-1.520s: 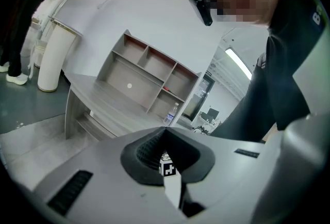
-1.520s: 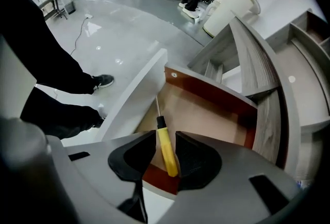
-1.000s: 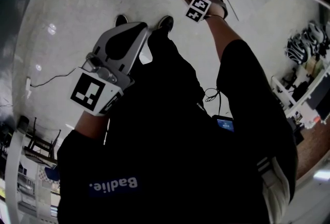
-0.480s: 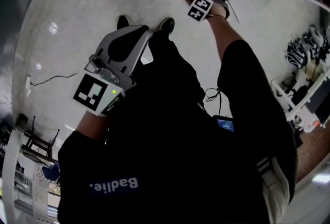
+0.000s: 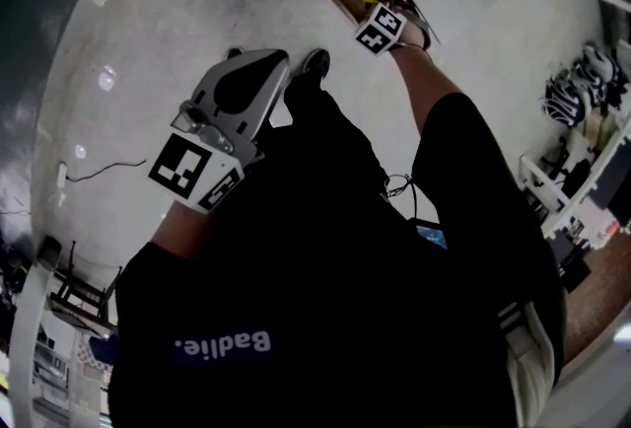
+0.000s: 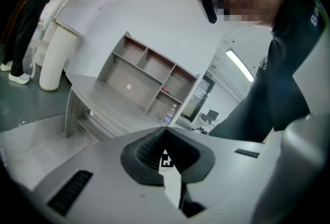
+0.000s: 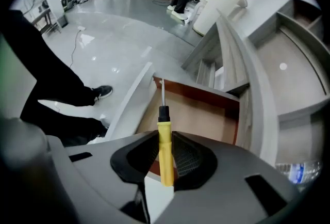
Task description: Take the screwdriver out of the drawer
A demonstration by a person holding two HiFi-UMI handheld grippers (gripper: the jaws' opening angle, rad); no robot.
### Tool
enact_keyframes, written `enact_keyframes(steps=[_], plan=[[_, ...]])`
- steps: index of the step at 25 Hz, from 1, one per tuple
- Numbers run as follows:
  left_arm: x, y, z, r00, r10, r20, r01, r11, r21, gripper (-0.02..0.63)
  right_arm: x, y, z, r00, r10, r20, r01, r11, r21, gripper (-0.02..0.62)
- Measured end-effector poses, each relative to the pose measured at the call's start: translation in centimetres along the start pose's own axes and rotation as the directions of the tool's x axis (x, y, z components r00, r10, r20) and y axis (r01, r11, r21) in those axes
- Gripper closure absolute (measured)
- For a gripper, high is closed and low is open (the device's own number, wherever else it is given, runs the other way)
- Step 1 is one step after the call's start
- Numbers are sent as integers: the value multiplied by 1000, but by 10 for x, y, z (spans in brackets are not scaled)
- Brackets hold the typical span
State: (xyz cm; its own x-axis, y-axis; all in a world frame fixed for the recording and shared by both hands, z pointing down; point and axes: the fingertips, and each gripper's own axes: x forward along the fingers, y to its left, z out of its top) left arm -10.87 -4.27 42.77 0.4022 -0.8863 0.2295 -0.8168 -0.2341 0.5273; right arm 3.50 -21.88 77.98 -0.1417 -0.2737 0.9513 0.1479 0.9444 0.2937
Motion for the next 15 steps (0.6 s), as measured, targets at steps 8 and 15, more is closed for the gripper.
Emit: enact_keyframes(steps=[8, 15], plan=[[8, -25, 26, 998, -62, 18, 61, 997, 44, 607, -77, -22, 4, 988, -47, 145, 9, 967, 254, 497], [17, -51, 40, 993, -120, 16, 118, 990, 71, 607, -144, -37, 4, 955, -116, 274, 0, 920, 391, 499]])
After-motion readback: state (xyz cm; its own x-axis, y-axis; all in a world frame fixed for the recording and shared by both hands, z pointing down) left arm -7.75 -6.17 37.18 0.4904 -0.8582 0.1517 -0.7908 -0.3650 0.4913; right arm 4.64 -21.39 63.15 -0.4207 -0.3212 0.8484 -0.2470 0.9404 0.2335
